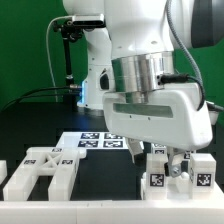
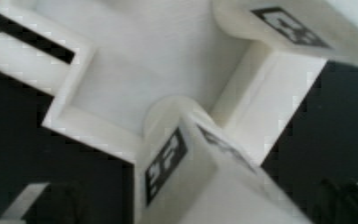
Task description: Assemble chair
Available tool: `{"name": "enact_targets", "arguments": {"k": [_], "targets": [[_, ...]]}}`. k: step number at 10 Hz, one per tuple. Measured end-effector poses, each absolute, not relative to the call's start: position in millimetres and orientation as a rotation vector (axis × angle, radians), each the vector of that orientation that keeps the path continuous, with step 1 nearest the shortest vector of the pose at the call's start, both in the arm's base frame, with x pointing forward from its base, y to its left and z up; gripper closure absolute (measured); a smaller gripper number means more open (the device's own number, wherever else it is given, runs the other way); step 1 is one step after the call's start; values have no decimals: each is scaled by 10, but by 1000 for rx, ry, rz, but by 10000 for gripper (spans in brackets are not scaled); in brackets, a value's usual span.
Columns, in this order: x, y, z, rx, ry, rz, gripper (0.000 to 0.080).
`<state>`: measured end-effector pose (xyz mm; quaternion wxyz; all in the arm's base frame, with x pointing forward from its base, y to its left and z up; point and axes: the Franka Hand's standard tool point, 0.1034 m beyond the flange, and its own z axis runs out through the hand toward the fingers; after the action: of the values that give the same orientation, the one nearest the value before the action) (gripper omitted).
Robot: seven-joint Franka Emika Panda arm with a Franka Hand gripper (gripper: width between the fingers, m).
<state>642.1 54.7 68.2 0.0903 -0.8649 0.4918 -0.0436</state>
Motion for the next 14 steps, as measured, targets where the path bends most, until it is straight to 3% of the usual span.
{"name": "enact_targets", "arguments": {"k": [3,4,5,6,8,9,10,14], "targets": [[6414,518,679,-2755,1126,-163,151],[6447,507,700,-2970,599,-214,151],[6466,490,700,-3002,442,-225,151],[6462,496,695,-2969,580,-216,183],[6463,494,694,-2965,597,-216,454],[6462,482,694,-2923,749,-207,454],[6463,476,695,-2889,858,-200,512],[6462,462,696,-2454,1743,-71,512]]}}
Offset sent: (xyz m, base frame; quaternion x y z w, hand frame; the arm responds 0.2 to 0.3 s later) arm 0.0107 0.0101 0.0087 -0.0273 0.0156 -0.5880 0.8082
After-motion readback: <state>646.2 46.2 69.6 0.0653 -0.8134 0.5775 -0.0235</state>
